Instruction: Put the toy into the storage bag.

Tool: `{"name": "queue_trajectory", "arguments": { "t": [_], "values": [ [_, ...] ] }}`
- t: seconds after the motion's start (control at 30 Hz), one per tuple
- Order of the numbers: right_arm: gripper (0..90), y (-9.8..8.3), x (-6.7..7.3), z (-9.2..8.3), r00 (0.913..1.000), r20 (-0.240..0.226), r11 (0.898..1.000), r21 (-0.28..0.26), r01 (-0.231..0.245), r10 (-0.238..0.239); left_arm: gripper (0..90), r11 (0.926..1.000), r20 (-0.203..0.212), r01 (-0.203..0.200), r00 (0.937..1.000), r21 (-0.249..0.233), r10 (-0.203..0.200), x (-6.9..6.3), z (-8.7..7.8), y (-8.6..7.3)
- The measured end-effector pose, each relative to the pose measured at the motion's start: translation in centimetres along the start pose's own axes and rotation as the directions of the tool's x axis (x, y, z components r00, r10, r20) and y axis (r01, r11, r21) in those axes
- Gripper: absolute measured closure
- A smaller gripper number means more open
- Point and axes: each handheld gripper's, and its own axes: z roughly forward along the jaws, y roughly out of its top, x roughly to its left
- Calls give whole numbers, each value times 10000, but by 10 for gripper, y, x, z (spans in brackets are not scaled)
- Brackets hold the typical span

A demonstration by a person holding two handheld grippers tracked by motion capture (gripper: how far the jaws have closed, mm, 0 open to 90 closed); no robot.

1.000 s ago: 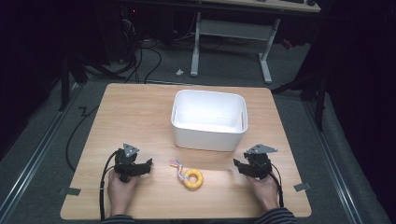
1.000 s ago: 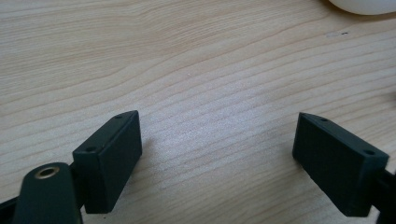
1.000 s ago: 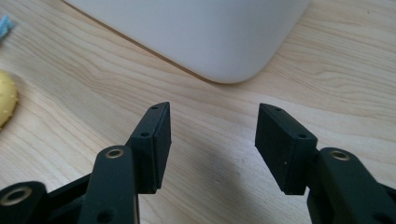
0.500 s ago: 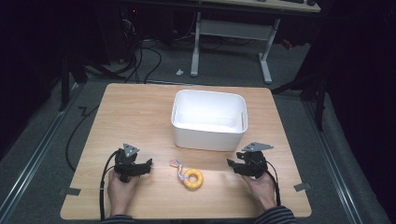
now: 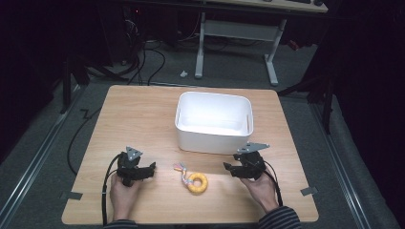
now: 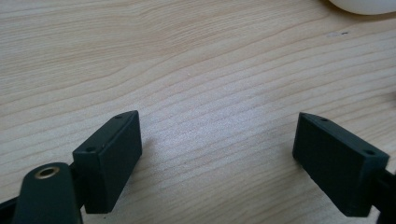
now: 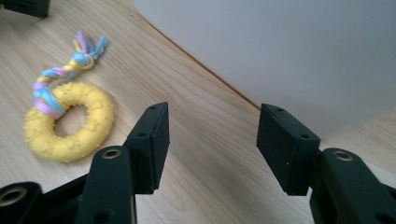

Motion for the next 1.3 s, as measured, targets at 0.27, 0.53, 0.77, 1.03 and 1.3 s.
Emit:
{"name": "queue_trajectory", "arguments": {
  "t": [0.27,0.53,0.77,1.03,1.3],
  "values": [
    [463,10,11,3,9986,-326,9991,113,418,-414,161,10000,-1,1,10000,-3,-1,0,0,0],
    [469,18,21,8,9948,-686,9967,267,769,-749,160,10000,-4,-1,10000,-1,1,0,0,0],
    [477,23,27,11,9915,-824,9943,261,1036,-1011,160,10000,-16,2,10000,-16,-2,0,0,0],
    [499,28,40,21,9831,-1264,9890,495,1393,-1321,160,10000,-3,0,10000,-2,0,0,0,0],
    [507,30,51,33,9748,-1568,9809,877,1736,-1585,160,10000,-16,2,10000,-16,-2,0,0,0]
  ]
}}
